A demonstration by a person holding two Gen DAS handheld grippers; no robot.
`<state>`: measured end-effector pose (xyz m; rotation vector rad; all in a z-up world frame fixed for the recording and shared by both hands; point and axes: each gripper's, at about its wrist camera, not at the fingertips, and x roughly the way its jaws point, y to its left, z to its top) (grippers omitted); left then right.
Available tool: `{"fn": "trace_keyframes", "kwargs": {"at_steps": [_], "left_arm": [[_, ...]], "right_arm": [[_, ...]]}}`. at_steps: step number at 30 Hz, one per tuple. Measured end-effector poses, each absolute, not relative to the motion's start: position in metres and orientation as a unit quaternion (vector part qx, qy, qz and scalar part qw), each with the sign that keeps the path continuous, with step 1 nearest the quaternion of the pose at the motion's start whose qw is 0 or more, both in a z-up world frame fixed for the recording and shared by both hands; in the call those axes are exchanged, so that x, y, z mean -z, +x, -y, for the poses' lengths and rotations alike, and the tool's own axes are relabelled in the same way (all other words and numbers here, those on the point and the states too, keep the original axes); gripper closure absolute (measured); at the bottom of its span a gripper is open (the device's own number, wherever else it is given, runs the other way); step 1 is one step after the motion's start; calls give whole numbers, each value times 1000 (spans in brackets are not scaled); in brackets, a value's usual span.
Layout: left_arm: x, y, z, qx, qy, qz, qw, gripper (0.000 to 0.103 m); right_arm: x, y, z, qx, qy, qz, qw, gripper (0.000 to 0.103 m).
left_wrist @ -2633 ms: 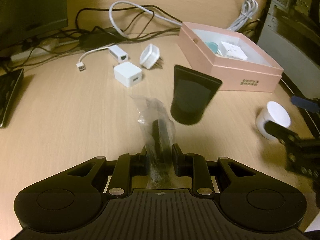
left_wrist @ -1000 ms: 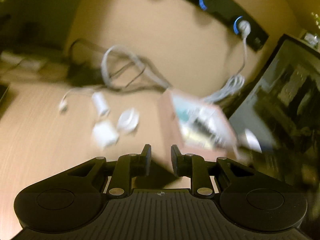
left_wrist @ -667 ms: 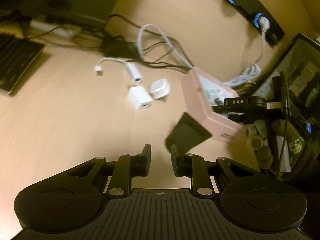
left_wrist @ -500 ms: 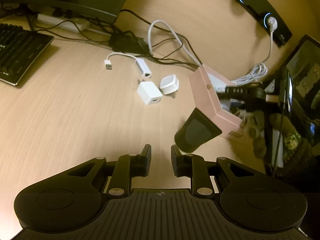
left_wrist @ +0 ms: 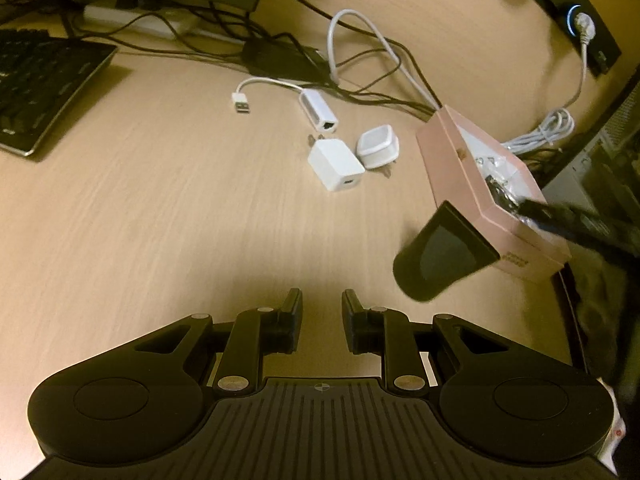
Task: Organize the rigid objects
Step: 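Grasp the white USB charger cube with the left gripper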
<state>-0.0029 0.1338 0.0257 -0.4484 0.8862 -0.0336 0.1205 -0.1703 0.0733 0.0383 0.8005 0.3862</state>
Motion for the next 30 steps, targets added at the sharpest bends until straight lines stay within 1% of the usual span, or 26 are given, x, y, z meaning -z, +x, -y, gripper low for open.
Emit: {"fn": "trace_keyframes", "kwargs": {"at_steps": [2, 4, 6, 10, 13, 18, 19, 23, 24, 30], "left_arm": [[-25, 6, -134, 8, -220, -425, 878, 79], [-24, 16, -137, -3, -227, -423, 877, 79], [-25, 28, -139, -14, -230, -420, 878, 79], [-36, 62, -140, -19, -241, -407, 881, 79], [-41, 93, -138, -18, -249, -406, 879, 79], [-34, 126, -122, -51, -191, -413, 889, 79], [-31, 129, -120, -53, -185, -416, 889, 74], [-26, 132, -109, -58, -159, -396, 902, 66], [-25, 133, -106, -57, -150, -396, 904, 63], [-26, 134, -99, -34, -125, -404, 906, 62]], "right_arm": [[-80, 100, 173, -183, 3, -370, 911, 33], [-84, 79, 173, -180, -21, -357, 916, 32], [-84, 57, 171, -176, -50, -347, 920, 28], [-77, 17, 157, -178, -119, -329, 920, 28], [-74, -4, 150, -192, -129, -330, 915, 28], [-67, -20, 142, -200, -128, -340, 910, 28], [-67, -23, 142, -200, -128, -342, 909, 28], [-64, -29, 148, -195, -120, -349, 909, 28], [-63, -30, 150, -193, -117, -352, 908, 28], [-55, -30, 155, -188, -95, -371, 904, 28]]}}
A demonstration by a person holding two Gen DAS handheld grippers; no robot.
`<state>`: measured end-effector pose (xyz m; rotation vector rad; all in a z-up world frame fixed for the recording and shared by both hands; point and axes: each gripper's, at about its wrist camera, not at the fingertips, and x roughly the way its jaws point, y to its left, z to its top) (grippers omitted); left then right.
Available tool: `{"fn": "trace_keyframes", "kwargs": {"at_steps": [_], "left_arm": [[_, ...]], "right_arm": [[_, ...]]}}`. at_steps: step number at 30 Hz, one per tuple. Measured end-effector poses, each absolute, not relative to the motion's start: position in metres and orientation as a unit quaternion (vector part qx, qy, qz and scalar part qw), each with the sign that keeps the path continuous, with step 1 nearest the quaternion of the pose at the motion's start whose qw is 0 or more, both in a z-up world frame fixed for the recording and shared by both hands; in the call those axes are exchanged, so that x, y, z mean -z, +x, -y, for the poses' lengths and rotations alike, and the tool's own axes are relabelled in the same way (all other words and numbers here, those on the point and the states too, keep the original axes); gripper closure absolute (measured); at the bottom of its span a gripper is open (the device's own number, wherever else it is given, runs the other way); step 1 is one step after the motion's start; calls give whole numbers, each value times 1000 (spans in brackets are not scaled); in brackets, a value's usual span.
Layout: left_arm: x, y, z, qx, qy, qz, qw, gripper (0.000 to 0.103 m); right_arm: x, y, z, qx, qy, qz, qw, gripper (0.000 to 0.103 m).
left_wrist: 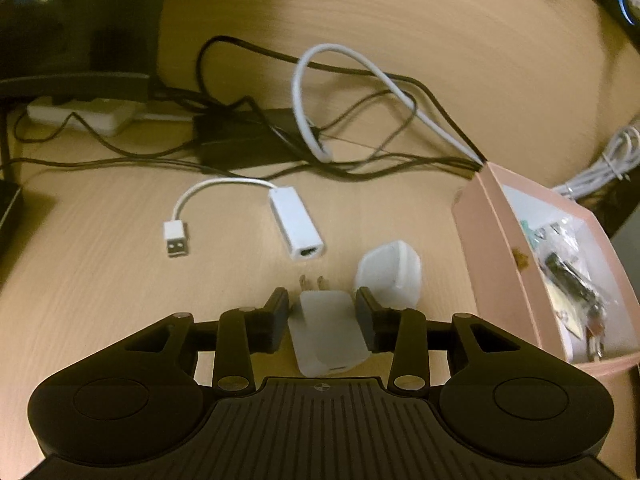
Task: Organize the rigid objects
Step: 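Grasp the white USB charger cube with the left gripper, then grasp the white USB ethernet adapter with the right gripper while the left gripper holds the charger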
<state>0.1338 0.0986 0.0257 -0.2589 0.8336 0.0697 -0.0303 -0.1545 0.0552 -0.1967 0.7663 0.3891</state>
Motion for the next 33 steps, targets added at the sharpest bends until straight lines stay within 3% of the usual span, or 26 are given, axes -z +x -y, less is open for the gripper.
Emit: {"fn": "trace_keyframes", "kwargs": {"at_steps": [11, 16, 22, 28, 33], "left_arm": [[-23, 115, -74, 49, -27, -383, 922, 62], [-24, 119, -80, 63, -53, -405, 911, 61], [-26, 108, -77, 83, -12, -399, 913, 61], [-18, 105, -95, 112, -106, -418, 895, 60], [-16, 95, -86, 109, -57, -418, 900, 61]], "right_arm": [[-50, -28, 147, -206, -90, -376, 899, 28], [-51, -27, 148, -206, -88, -376, 899, 28], [-49, -30, 152, -203, -76, -382, 898, 26], [-43, -28, 156, -203, -49, -403, 891, 26], [-39, -31, 159, -197, -45, -407, 891, 26]]}}
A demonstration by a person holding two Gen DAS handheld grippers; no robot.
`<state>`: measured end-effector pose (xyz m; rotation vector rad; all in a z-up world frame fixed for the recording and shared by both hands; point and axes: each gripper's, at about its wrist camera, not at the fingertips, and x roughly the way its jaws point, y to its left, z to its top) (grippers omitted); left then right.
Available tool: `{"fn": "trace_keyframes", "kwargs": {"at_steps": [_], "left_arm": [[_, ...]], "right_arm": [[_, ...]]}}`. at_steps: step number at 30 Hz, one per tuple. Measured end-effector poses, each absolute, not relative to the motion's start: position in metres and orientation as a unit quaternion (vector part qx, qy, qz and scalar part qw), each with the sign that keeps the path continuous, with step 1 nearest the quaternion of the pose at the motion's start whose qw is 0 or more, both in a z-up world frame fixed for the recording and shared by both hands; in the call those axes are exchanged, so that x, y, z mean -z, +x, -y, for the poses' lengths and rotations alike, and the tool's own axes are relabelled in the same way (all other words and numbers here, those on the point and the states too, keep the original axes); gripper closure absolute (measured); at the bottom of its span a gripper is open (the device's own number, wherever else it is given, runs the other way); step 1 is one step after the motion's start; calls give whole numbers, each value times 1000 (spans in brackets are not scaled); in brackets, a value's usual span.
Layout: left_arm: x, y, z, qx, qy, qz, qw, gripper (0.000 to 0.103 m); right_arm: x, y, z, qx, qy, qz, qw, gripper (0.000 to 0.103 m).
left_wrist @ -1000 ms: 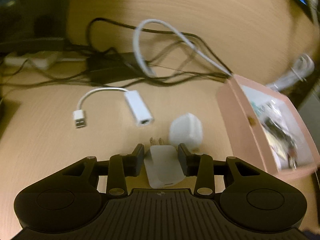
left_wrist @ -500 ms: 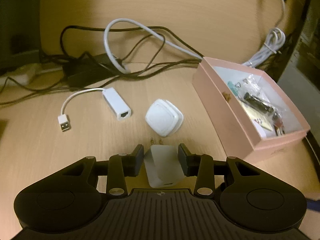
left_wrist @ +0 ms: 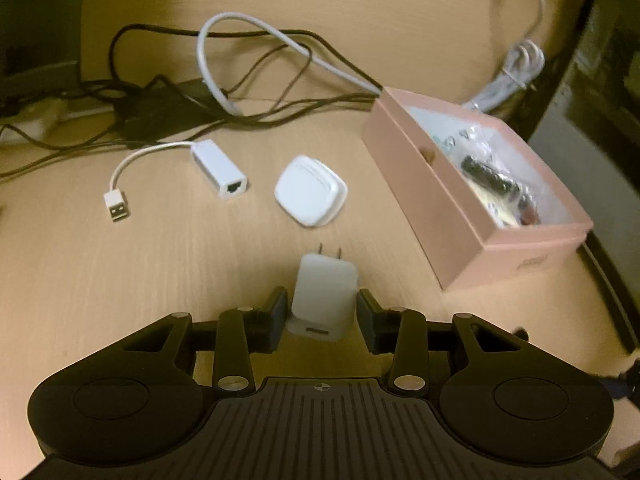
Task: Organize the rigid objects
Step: 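Grasp the white USB ethernet adapter with the right gripper while the left gripper holds the charger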
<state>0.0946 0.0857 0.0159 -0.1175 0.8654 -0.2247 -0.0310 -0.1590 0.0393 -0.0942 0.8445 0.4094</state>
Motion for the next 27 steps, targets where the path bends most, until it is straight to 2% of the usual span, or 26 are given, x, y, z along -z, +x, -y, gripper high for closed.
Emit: {"fn": "trace_keyframes", "kwargs": {"at_steps": [7, 12, 17, 24, 25, 26, 27], "left_arm": [[-14, 101, -79, 89, -44, -408, 908, 62], [-12, 96, -77, 84, -26, -401, 912, 64], [-15, 80, -92, 77, -48, -412, 907, 64], [-19, 30, -124, 34, -52, -420, 905, 64], [-19, 21, -131, 24, -60, -420, 905, 64], [-20, 13, -137, 15, -67, -420, 905, 64], [-20, 5, -143, 7, -72, -420, 905, 64]], "right_arm": [[-34, -33, 160, -193, -40, -412, 890, 24], [-30, -35, 157, -199, -56, -405, 891, 18], [-28, -32, 156, -212, -31, -410, 886, 0], [-35, -14, 150, -215, -36, -460, 861, 0], [-37, -9, 147, -226, -46, -470, 852, 2], [-41, -3, 144, -235, -51, -480, 844, 13], [-49, 3, 142, -240, -50, -478, 843, 17]]}}
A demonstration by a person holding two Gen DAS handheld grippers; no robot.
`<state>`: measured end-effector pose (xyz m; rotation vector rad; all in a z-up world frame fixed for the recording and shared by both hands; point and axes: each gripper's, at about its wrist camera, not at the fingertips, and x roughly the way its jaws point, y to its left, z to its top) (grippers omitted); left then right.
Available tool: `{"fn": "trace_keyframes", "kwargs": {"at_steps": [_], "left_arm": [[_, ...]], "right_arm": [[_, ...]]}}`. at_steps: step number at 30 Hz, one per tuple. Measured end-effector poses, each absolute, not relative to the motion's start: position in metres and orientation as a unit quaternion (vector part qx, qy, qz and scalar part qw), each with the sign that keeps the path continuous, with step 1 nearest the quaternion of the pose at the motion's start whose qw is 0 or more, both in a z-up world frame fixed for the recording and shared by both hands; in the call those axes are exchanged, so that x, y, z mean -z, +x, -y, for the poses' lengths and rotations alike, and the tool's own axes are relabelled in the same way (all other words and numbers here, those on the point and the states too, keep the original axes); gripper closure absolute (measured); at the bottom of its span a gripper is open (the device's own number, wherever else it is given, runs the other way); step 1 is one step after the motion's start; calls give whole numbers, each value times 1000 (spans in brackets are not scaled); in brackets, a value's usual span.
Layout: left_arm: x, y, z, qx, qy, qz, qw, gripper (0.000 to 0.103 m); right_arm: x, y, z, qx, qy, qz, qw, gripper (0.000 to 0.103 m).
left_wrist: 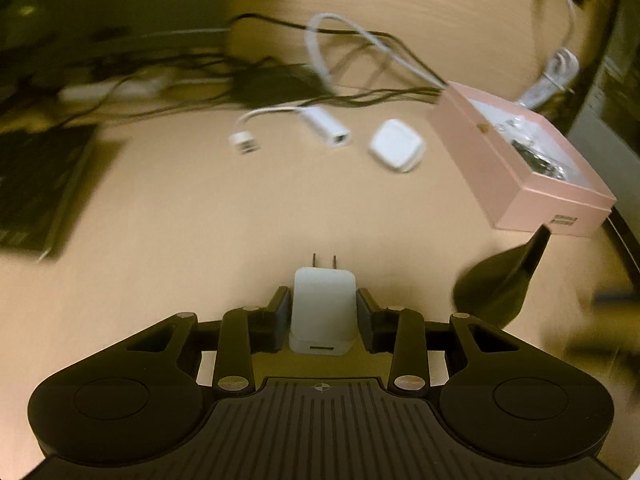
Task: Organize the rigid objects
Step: 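Grasp the white USB ethernet adapter with the right gripper while the left gripper holds the charger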
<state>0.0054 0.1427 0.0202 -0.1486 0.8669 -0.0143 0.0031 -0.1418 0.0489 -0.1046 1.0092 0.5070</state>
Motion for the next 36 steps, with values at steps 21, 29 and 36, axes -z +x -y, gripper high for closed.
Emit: {"fn": "trace_keyframes", "kwargs": {"at_steps": [21, 29, 36], "left_arm": [[-17, -48, -187, 50, -124, -379, 916, 64], [-16, -47, -189, 48, -132, -380, 914, 64], [-20, -54, -180, 23, -125, -391, 912, 64]], "right_arm": [[-47, 255, -109, -188, -99, -579, 787, 58], [-68, 195, -96, -284, -83, -574, 764, 83], [-109, 101, -44, -357, -61, -536, 763, 83]]}}
